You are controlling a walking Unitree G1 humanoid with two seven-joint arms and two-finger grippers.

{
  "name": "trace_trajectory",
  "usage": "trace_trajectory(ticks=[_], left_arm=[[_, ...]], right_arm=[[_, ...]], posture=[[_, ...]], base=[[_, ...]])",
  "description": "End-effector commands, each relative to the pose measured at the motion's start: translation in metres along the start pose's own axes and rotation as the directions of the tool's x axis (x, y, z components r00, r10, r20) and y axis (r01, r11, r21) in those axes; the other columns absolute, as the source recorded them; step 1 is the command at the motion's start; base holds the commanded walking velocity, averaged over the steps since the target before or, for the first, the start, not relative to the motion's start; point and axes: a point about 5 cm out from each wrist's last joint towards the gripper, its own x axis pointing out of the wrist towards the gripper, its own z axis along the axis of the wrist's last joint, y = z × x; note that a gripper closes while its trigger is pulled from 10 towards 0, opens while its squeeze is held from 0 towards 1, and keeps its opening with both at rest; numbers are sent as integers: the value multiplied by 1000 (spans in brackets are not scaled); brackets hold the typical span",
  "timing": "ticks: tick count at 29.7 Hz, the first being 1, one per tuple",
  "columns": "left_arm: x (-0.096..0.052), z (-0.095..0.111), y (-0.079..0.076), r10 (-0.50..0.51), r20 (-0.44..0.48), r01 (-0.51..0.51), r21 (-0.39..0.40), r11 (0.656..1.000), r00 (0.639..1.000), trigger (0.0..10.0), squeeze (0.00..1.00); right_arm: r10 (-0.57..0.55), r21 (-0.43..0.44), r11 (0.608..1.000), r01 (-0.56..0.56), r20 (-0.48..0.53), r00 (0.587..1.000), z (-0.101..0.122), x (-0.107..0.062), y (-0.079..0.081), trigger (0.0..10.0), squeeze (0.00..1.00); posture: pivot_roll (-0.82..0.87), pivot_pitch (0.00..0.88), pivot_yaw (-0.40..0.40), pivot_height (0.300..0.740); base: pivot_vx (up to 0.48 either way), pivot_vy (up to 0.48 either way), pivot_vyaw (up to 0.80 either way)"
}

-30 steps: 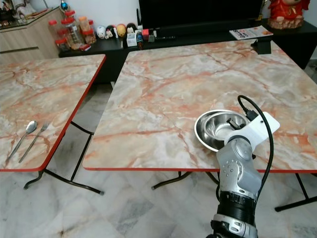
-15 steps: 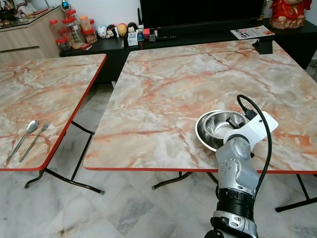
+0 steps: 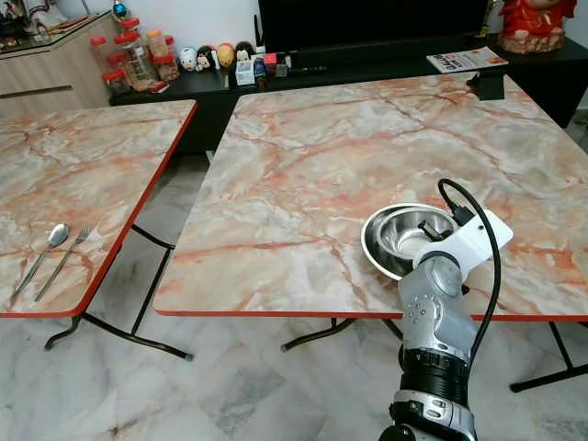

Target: Setting the table

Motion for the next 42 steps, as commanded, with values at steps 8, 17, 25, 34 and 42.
trace_trajectory(ticks=[8, 17, 25, 34, 42], left_arm=[[-2, -4, 8, 11, -19, -10, 23, 1000, 1000, 10000, 0], [-2, -3, 8, 11, -17, -11, 19, 1000, 1000, 10000, 0], [-2, -3, 8, 10, -16, -10, 18, 1000, 1000, 10000, 0], [-2, -2, 8, 15, -6, -15, 10, 1000, 1000, 10000, 0], [-3, 1, 10, 32, 25, -32, 12, 999, 999, 10000, 0]], right_arm=[[12, 7, 1000, -12, 1, 1000, 1, 1, 6, 10000, 459], [24, 14, 1000, -24, 17, 1000, 5, 1, 9, 10000, 200], [192, -97, 980, -172, 273, 943, 35, -13, 29, 10000, 0], [384, -395, 885, -248, 315, 868, 24, -14, 40, 10000, 0], [565, -585, 721, -373, 184, 804, -8, -3, 38, 10000, 0]], posture=[[-138, 25, 120, 736], [-137, 23, 119, 736], [-138, 21, 119, 736], [-142, 23, 119, 736], [-142, 21, 120, 736]], base=[[0, 0, 0], [0, 0, 0], [0, 0, 0], [0, 0, 0], [0, 0, 0]])
